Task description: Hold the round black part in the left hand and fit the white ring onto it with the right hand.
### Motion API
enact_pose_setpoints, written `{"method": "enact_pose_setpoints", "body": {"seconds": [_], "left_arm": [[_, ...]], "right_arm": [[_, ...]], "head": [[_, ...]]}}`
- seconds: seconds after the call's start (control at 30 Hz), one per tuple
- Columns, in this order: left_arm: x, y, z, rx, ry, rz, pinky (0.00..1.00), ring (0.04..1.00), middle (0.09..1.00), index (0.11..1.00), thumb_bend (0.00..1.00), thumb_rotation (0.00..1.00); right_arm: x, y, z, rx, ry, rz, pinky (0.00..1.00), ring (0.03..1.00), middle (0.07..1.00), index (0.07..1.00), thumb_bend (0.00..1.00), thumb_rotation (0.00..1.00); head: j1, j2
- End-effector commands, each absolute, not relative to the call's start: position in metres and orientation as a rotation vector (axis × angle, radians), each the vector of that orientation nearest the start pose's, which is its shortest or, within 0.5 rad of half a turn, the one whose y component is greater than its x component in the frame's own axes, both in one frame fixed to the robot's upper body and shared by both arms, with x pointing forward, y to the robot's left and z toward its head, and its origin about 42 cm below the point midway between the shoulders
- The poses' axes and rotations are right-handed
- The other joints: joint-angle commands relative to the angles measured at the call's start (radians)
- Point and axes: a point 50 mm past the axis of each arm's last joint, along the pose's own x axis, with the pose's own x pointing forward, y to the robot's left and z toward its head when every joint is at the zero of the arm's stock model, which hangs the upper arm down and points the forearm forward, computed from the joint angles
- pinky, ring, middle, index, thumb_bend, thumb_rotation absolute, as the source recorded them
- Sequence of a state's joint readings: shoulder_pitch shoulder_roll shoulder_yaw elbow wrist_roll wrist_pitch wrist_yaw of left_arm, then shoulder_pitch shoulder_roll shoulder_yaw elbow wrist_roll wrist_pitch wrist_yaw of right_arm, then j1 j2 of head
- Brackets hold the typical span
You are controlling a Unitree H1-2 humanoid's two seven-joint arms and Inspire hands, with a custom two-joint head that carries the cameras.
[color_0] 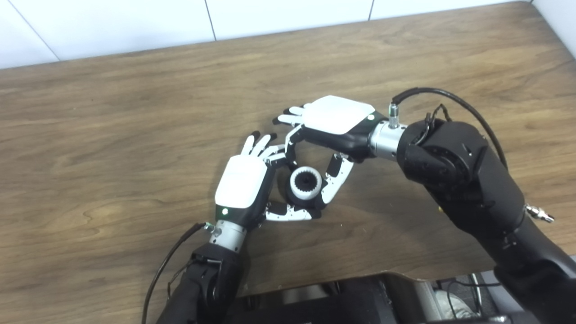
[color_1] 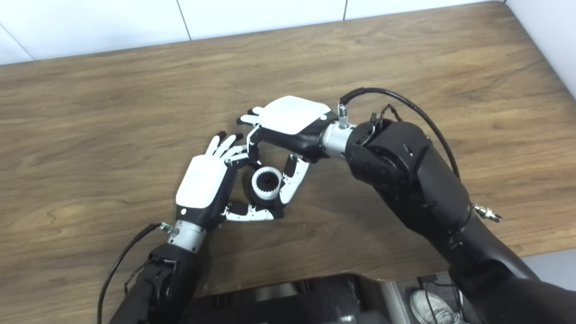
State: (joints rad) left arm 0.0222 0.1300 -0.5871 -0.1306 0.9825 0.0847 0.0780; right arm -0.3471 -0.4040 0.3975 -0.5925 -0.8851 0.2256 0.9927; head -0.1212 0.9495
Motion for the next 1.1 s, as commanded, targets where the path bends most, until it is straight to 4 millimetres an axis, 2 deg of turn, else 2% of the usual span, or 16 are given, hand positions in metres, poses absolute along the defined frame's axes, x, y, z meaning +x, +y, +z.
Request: {"method": "enact_pose_setpoints", "body": {"seconds": [0.0, 0.57, 0.87, 1.07], "left_arm": [[0.221, 0.099, 0.087, 1.08, -0.222, -0.488, 1.0, 0.926, 0.786, 0.484, 0.52, 0.06], [0.223, 0.101, 0.085, 1.086, -0.215, -0.486, 1.0, 0.925, 0.783, 0.484, 0.52, 0.06], [0.222, 0.103, 0.083, 1.091, -0.203, -0.487, 1.0, 0.921, 0.776, 0.484, 0.52, 0.06], [0.221, 0.105, 0.082, 1.088, -0.196, -0.486, 1.0, 0.912, 0.766, 0.485, 0.52, 0.06]], "right_arm": [[0.288, -0.173, 0.284, -1.464, -0.298, 0.777, 0.98, 1.0, 0.99, 0.851, 1.0, 0.37], [0.289, -0.195, 0.329, -1.474, -0.279, 0.71, 1.0, 1.0, 0.984, 0.862, 1.0, 0.37], [0.293, -0.199, 0.338, -1.459, -0.271, 0.674, 1.0, 1.0, 0.978, 0.874, 1.0, 0.39], [0.294, -0.198, 0.337, -1.45, -0.25, 0.667, 1.0, 1.0, 0.985, 0.879, 1.0, 0.4]], "head": [[0.0, 0.001], [0.002, -0.016], [0.006, -0.031], [0.01, -0.035]]}}
